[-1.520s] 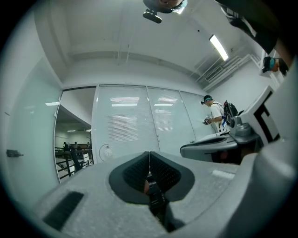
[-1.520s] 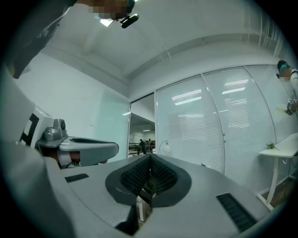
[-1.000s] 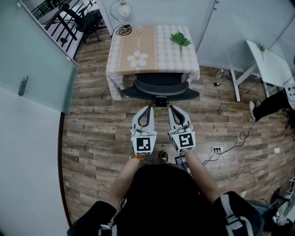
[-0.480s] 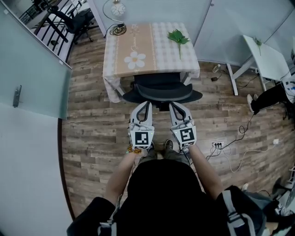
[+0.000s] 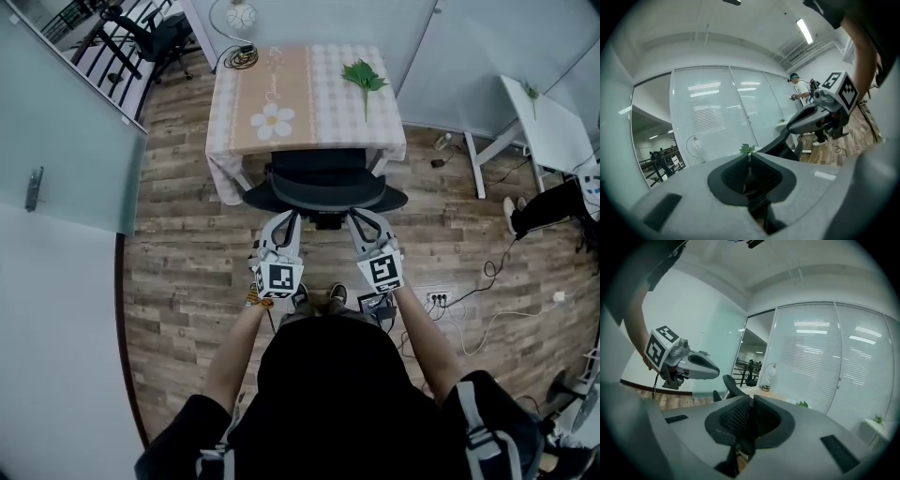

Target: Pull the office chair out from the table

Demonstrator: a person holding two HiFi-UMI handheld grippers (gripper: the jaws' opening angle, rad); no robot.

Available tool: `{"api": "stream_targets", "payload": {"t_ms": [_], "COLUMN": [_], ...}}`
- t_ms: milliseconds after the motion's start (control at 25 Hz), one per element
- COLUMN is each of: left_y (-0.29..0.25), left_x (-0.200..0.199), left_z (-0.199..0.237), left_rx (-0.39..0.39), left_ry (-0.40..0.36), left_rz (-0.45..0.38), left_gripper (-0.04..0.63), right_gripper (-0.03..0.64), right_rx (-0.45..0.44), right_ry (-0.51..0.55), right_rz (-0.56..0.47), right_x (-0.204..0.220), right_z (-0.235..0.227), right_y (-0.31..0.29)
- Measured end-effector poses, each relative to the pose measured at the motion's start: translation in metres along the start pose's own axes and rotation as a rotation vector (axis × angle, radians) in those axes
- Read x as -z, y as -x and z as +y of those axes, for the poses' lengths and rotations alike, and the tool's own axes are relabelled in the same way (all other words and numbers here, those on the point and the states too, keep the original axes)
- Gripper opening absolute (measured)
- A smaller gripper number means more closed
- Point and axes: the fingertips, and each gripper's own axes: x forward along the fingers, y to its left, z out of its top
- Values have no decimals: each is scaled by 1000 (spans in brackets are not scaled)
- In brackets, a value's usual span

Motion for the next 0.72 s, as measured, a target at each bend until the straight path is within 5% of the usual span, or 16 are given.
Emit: {"api": "stream_targets", "payload": {"t_ms": [400, 720], "left_y": [-19, -30], "left_x": [47, 63], "left_z": [-30, -43], "left_rx": [166, 295], "left_ry": [-179, -360], "left_rz": [156, 211], "left_gripper": [25, 89], "right_gripper": [51, 77], "right_rx": [-220, -343], "right_ry": [424, 533], "right_rz": [65, 224], "right_x": [28, 73], "right_z": [12, 18], "right_y": [6, -12]}}
